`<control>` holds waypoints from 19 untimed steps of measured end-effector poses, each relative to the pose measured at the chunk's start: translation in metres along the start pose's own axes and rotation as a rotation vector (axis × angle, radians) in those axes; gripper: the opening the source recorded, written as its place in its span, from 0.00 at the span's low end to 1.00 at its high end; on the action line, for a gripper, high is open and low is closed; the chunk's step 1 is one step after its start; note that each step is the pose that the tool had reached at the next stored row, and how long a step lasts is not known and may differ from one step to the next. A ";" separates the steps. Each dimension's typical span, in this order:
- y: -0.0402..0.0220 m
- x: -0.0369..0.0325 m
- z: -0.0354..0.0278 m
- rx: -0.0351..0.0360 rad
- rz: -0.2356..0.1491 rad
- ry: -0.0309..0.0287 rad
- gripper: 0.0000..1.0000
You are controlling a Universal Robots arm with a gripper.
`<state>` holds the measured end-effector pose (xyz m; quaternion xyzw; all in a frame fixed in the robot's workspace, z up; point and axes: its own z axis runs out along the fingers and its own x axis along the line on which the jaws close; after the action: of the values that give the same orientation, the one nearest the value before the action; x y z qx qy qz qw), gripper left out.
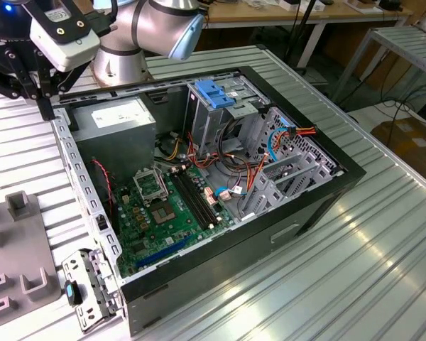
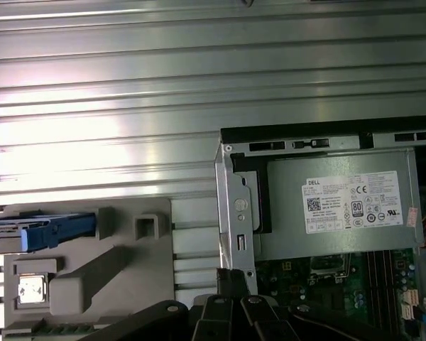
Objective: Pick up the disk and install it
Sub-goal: 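Reach for the disk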
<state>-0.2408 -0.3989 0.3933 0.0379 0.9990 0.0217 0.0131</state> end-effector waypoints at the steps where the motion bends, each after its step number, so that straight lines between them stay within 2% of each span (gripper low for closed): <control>1: -0.0001 0.0010 0.0000 0.0000 0.000 0.0000 0.11; 19: -0.0013 0.0174 -0.0005 0.0000 0.000 0.0000 0.11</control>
<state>-0.2583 -0.3990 0.3933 0.0378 0.9990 0.0217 0.0131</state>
